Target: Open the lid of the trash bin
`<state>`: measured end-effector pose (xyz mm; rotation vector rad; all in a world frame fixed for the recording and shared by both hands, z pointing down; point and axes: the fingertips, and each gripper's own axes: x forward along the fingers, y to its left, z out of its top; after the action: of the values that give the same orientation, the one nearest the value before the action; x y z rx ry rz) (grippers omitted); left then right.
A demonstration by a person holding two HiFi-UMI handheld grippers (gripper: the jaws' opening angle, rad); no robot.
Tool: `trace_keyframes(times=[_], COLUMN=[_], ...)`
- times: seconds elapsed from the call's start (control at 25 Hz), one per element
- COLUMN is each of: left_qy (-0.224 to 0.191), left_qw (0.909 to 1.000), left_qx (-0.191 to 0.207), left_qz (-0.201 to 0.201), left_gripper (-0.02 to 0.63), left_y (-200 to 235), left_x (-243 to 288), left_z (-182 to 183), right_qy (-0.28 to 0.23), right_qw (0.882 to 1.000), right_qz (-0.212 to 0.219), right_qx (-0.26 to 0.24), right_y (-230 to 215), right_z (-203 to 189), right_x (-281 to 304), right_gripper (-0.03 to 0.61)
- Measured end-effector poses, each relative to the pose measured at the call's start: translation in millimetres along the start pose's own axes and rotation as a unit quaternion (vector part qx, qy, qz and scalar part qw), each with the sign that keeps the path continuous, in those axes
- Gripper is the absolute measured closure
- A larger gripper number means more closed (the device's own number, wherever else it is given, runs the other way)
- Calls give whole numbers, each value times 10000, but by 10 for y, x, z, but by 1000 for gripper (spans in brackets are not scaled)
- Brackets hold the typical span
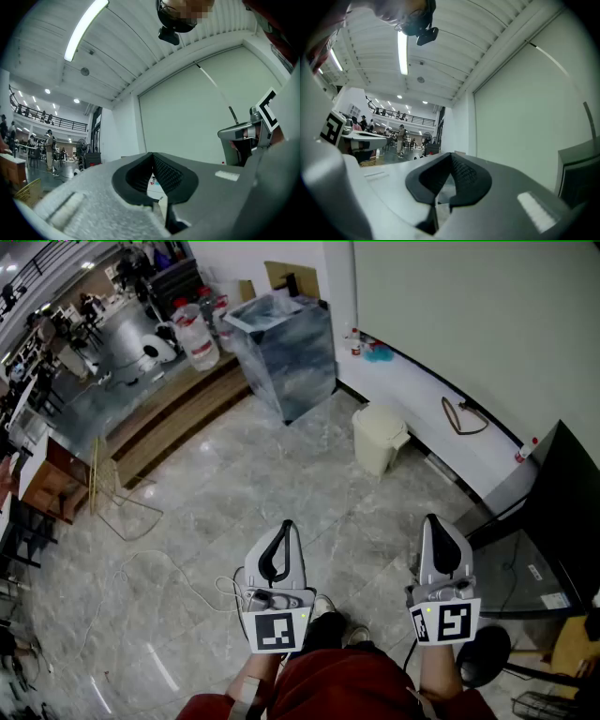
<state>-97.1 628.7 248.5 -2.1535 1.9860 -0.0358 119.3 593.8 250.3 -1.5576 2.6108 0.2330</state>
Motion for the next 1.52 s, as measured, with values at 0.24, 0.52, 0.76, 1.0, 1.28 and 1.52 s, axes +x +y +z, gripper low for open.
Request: trace_keyframes(times=[0.24, 0.52, 0.76, 1.0, 1.28, 1.52], left_qy=[51, -2, -113, -125, -377, -344], left_qw=[9999, 9995, 9988, 9989, 9981, 9980], left_qx=[-34, 53, 34, 105, -15, -5], left_qz=[92, 320, 472, 450, 488, 533], left_gripper=[611, 611, 611, 611, 611, 611], left_y=[-247, -277, -210, -63, 198, 601], left_x=[-468, -757, -726, -484, 4, 488], left_z=[172, 271, 300, 173, 135, 55], right_qy=[-11, -91, -254, -281, -336, -317], right_qw=[9999, 9992, 9983, 9980, 9975, 9969], right_qz=[104, 379, 477, 547, 626, 712], right_qx=[30, 14, 229, 169, 43, 60], right_y=[8, 116, 118, 124, 133, 216], right_z=[109, 181, 224, 151, 112, 86], right_x=[-509, -646, -539, -242, 332, 991], right_gripper=[578, 578, 578, 578, 578, 578])
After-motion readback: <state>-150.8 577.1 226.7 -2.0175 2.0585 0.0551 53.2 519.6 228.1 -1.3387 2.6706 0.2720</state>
